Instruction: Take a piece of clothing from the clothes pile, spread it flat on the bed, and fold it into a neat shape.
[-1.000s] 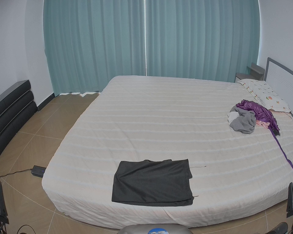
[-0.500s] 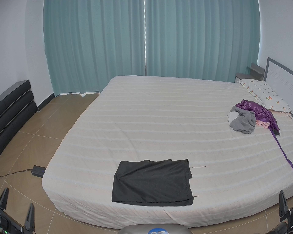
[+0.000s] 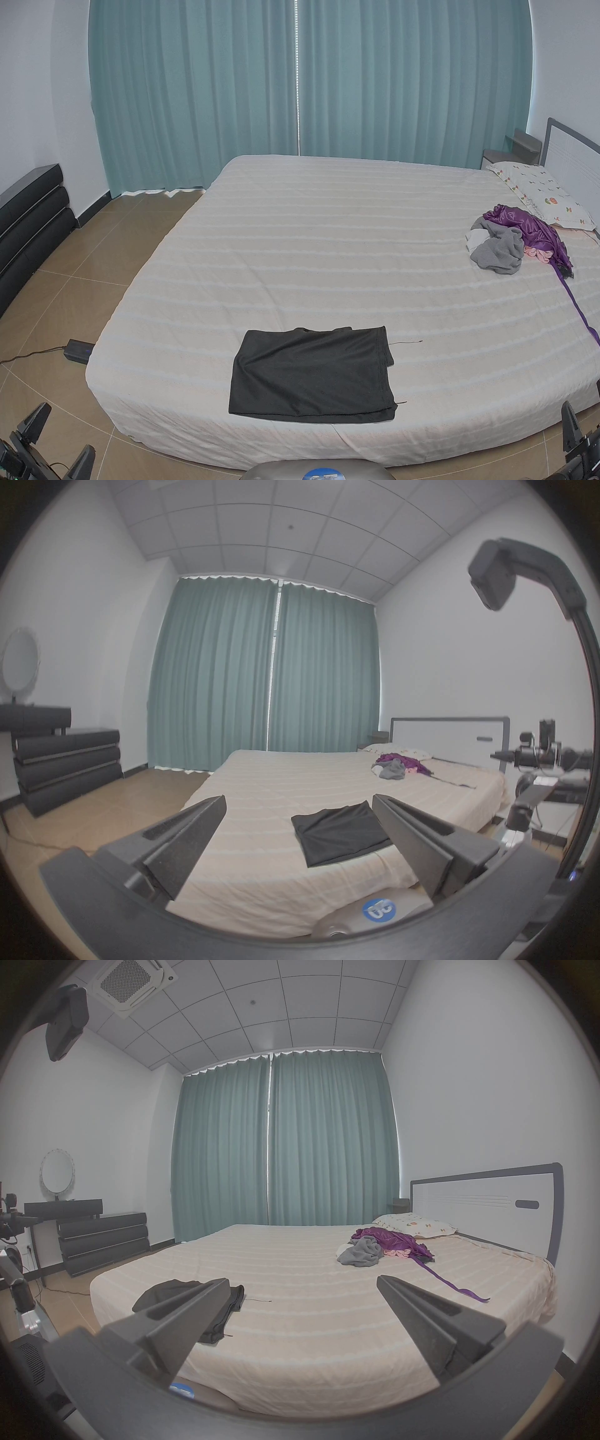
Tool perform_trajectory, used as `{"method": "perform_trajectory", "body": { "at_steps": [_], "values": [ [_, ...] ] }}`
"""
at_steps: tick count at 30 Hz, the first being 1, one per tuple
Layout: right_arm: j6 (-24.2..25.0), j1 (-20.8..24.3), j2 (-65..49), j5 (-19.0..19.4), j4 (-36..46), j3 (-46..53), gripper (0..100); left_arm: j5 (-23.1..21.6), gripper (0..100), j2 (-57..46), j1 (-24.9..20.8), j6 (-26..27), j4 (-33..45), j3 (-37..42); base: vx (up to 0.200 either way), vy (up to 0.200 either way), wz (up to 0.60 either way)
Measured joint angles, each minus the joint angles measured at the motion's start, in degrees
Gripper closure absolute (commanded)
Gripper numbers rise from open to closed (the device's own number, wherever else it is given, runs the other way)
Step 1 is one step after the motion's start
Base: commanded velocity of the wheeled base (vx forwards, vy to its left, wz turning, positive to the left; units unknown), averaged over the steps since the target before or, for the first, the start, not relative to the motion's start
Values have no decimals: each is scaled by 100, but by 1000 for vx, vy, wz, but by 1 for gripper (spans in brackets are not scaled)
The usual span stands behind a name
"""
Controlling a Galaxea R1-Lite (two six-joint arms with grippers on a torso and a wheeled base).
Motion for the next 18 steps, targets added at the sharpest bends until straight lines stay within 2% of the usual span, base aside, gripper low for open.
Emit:
{"method": "perform_trajectory", "body": {
  "at_steps": [4, 8, 11, 14, 18],
  "values": [
    [16, 2, 0, 9, 0, 0, 0, 450, 0, 0, 2, -299, -16, 0, 0, 0, 0],
    [18, 2, 2, 13, 0, 0, 0, 1495, 0, 2, 2, 11, 2, 0, 0, 0, 0],
    [18, 2, 2, 13, 0, 0, 0, 1963, 0, 2, 2, 249, 77, 0, 0, 0, 0],
    [18, 2, 2, 16, -1, 0, 0, 2014, 0, 5, 0, 347, 227, 0, 0, 0, 0],
    [18, 2, 5, 16, -4, 0, 0, 1621, 0, 7, 0, 453, 358, 0, 0, 0, 0]
  ]
}}
